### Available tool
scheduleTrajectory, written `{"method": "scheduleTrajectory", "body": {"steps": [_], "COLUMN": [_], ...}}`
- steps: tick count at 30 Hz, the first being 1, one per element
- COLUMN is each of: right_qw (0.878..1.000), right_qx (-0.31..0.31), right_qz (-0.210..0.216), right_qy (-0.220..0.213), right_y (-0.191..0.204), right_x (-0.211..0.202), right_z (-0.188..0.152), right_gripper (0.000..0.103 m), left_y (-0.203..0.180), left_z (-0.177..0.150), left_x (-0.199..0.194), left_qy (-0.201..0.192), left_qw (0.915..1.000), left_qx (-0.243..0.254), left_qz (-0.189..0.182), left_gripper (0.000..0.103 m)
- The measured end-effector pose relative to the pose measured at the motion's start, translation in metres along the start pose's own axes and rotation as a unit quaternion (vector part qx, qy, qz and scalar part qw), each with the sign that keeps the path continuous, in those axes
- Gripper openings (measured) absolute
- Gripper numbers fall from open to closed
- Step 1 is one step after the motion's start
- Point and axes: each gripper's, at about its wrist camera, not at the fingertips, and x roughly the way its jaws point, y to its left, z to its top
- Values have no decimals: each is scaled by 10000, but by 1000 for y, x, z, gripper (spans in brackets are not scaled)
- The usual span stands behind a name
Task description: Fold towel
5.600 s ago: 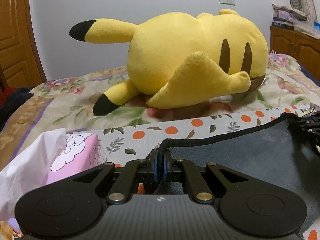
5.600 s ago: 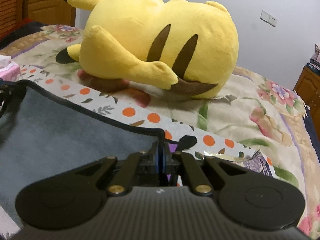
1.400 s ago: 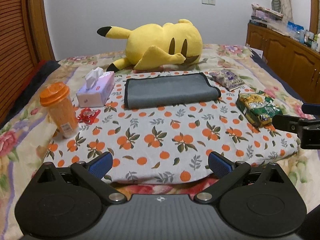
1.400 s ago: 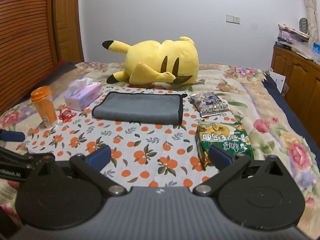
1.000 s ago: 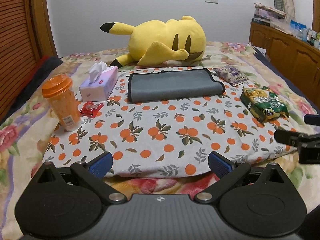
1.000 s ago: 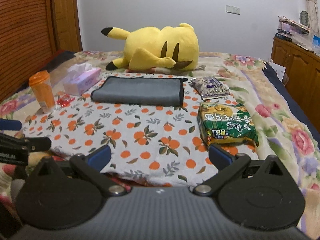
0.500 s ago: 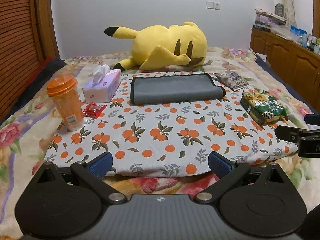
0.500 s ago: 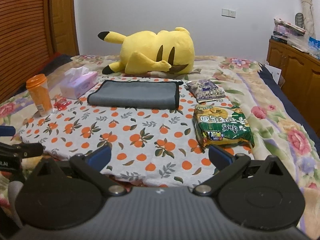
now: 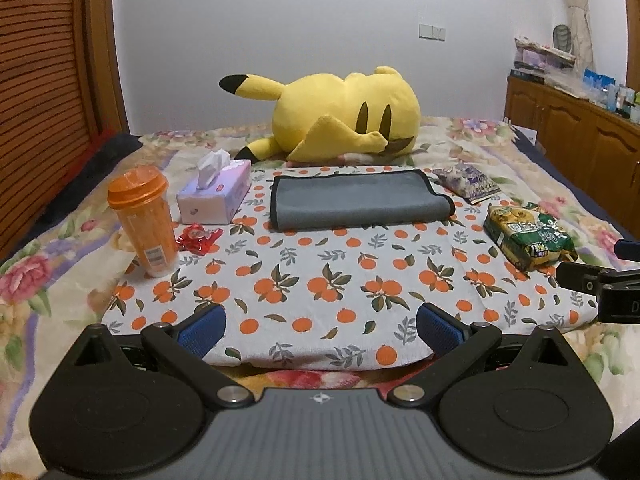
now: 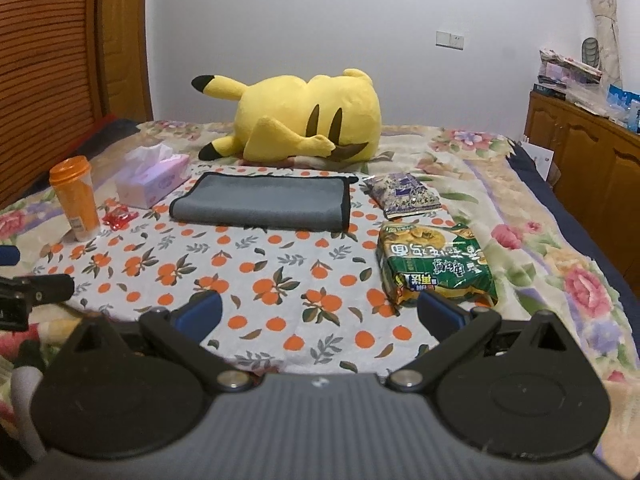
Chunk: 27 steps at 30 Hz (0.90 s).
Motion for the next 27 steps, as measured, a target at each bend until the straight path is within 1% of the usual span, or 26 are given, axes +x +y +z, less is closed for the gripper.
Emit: {"method": "scheduleTrajectory", "body": {"steps": [14,27], "right_qw": [9998,9987], "right_qx": [37,106], "right_qz": [-71,-138], "right_qy": [-182,-477], "right_y": [-2,-5], "right_x": [-4,-11], "right_z": [1,3], "right_gripper": [103,103], "left_y": [-2,-2], "left_z": [3,3], "left_x": [-11,-17], "left_qy": [-413,-628], "left_qw": [9991,9980], "left_qx": [61,92], "left_qz": [-22,-25], "left_gripper": [103,103]}}
